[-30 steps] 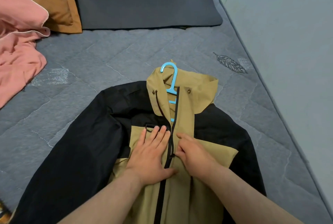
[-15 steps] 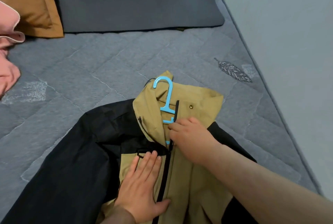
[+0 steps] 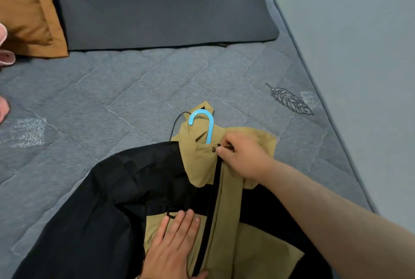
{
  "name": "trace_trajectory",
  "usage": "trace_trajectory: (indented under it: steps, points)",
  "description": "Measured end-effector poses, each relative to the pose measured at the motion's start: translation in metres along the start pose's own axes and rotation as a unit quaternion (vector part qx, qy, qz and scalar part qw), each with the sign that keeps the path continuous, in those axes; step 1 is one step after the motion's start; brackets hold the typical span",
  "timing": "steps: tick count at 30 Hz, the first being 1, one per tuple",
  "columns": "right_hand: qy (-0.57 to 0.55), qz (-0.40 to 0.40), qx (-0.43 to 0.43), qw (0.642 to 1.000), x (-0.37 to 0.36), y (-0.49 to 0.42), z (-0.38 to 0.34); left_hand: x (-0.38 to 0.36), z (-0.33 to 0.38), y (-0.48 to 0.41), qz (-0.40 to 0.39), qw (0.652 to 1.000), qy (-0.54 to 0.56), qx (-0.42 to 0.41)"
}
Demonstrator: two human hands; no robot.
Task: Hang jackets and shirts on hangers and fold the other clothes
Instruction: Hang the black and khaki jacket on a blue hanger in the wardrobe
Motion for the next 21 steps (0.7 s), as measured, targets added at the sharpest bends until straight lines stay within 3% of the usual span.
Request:
trace_trajectory:
  steps: [4, 9, 12, 14, 18, 21]
  points:
    - [-0.065, 0.016, -0.048, 0.997, -0.035, 0.002, 0.01, 0.025, 0.008, -0.001, -0.055, 0.996, 0.066, 0.03]
    - [-0.156, 0.04, -0.09, 0.983, -0.033, -0.002, 0.015, 0.09, -0.003, -0.077, 0.05, 0.99, 0.081, 0.105]
    - [-0.195, 0.052, -0.094, 0.975, -0.033, -0.005, 0.018, 0.076, -0.019, -0.108, -0.043, 0.983, 0.036, 0.175]
    - [-0.208, 0.049, -0.104, 0.971, -0.033, -0.005, 0.021, 0.057, -0.021, -0.108, -0.066, 0.981, 0.032, 0.18]
    - [-0.239, 0.07, -0.098, 0.964, -0.035, -0.002, 0.023, 0.042, -0.022, -0.105, -0.049, 0.984, 0.016, 0.171]
    - [-0.213, 0.156, -0.079, 0.961, -0.02, -0.008, 0.014, 0.039, -0.022, -0.107, -0.041, 0.985, 0.008, 0.169]
Point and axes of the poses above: each hand's wrist, its own y-axis away from the middle knuckle, its own x-axis out of the back of the hand, z = x × y, the point moved 3 cm from there along -y, towards the middle knuckle, and after that the axes turned 6 degrees about -y, right-handed, at the moved point
